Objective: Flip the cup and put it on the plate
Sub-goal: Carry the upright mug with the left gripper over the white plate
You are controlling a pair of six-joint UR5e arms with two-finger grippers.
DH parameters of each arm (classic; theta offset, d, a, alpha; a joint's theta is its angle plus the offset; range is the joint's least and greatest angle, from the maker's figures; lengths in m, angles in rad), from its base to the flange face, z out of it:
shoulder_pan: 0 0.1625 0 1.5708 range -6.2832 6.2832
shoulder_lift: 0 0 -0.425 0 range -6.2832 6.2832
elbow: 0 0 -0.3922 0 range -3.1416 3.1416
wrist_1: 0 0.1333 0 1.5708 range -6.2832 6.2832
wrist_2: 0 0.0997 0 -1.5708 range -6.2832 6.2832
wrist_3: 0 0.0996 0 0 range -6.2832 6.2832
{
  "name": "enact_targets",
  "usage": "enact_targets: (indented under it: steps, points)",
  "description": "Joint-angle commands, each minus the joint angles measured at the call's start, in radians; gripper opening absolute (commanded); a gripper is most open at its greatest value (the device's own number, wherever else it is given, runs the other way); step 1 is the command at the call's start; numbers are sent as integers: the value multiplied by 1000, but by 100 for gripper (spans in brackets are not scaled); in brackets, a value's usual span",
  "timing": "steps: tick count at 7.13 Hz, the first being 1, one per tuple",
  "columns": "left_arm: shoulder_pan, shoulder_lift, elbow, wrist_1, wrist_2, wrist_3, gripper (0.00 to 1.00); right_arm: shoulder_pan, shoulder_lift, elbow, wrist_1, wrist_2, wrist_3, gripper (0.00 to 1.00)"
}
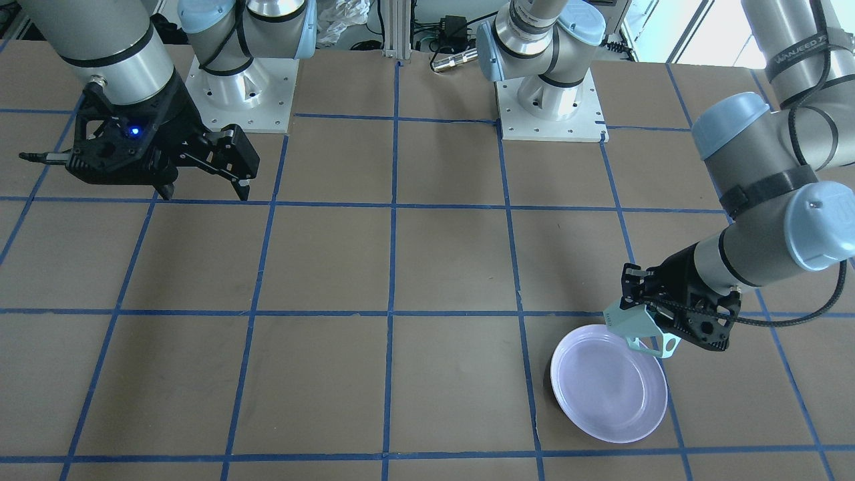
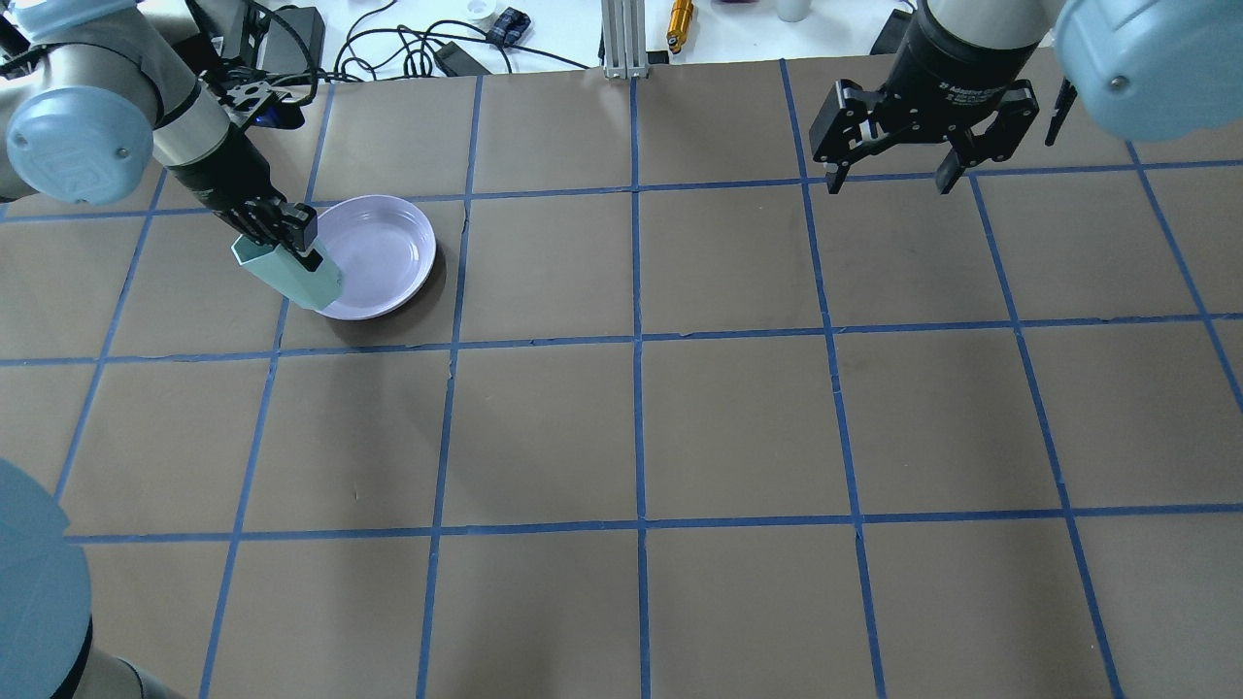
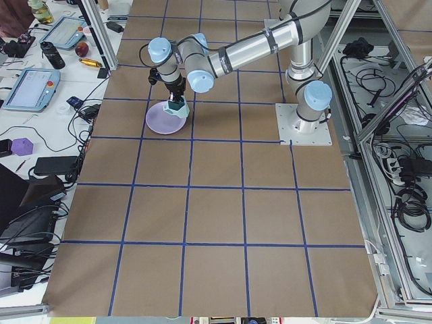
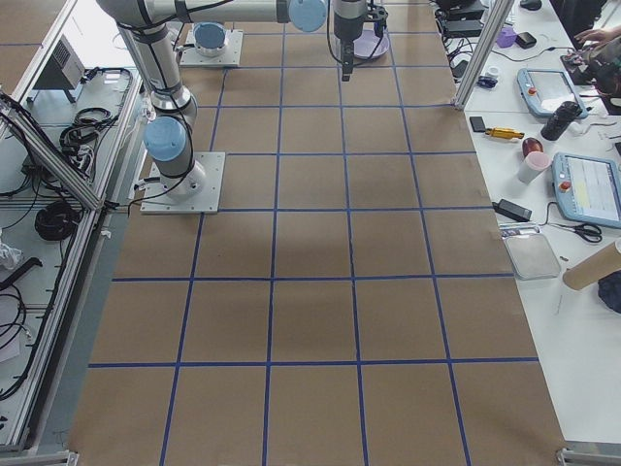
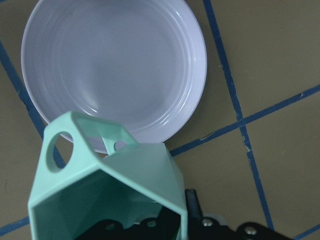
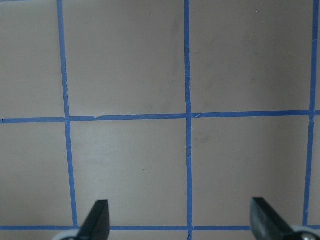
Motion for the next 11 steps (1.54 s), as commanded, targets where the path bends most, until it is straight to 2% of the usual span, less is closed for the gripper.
enact_targets:
  steps: [1,5,6,11]
  points:
    - [-24,-24,-4,44,2,7,0,0,0,0,0,0,1,100]
    - [-91,-81,-33,289,40,14,0,0,0,0,0,1,1,100]
    - [-97,-85,-54,347,96,22,0,0,0,0,0,1,1,100]
    - [-97,-107,-88,360,100,14,0,0,0,0,0,0,0,100]
